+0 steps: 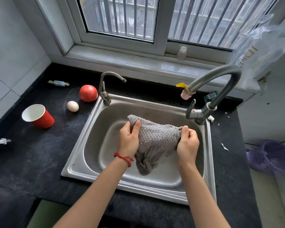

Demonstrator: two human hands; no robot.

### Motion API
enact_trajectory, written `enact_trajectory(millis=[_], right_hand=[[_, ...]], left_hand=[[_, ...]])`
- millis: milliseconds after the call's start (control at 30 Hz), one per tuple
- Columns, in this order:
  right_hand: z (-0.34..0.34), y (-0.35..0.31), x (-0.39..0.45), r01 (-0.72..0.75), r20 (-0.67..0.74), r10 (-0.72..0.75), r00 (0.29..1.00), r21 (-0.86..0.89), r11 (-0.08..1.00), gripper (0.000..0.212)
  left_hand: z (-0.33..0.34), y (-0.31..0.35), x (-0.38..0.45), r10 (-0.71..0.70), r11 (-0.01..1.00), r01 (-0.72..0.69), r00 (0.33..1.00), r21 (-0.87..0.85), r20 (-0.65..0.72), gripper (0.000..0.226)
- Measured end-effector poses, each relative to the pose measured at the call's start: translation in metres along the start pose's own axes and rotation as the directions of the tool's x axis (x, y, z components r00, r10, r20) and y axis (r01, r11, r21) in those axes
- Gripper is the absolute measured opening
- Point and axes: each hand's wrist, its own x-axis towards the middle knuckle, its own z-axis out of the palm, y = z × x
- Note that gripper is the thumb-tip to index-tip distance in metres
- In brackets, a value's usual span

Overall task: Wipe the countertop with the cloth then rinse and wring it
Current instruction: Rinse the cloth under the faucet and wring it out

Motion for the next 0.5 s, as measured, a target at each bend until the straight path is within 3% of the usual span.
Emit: enact_trajectory(millis=[33,100,167,200,300,367,433,500], right_hand=[[0.000,-0.001,0.000,-0.107,0.069,0.099,0.993,0.127,0.986,0.033],[-0.002,0.000,-0.003,-0.360,0.343,0.230,0.911,0.385,0.850,0.053],[-0.003,0.003,-0.009,-0.493,0.567,0.210,0.796,0.407,0.769,0.075],[-0.003,0.006,-0.012,-0.496,0.648,0.176,0.741,0.351,0.794,0.076],[0.001,0.013,-0.019,-0.389,0.739,0.137,0.659,0.179,0.904,0.041],[0.002,0.014,-0.017,-0.308,0.684,0.118,0.720,0.163,0.937,0.024],[0.001,0.011,-0.012,-0.106,0.598,0.029,0.801,0.094,0.990,0.012],[0.003,0.006,-0.006,0.126,0.520,-0.092,0.849,-0.032,0.991,0.013]], left_hand=[[0.000,0.004,0.000,0.053,0.998,-0.052,0.998,0.038,-0.027,0.027],[0.000,0.011,0.003,0.101,0.994,-0.099,0.993,0.040,-0.057,0.030],[0.001,0.018,0.004,0.054,0.997,-0.057,0.997,-0.051,-0.058,0.030],[0.002,0.020,0.005,0.006,0.992,-0.012,0.999,-0.123,-0.050,0.029],[0.001,0.021,0.007,-0.151,0.929,0.150,0.988,-0.339,0.025,0.024],[-0.005,0.019,0.008,-0.200,0.893,0.218,0.976,-0.393,0.087,0.022],[-0.014,0.017,0.013,-0.181,0.936,0.201,0.979,-0.291,0.096,0.020],[-0.024,0.013,0.018,-0.045,0.999,0.045,0.998,-0.003,0.052,0.028]])
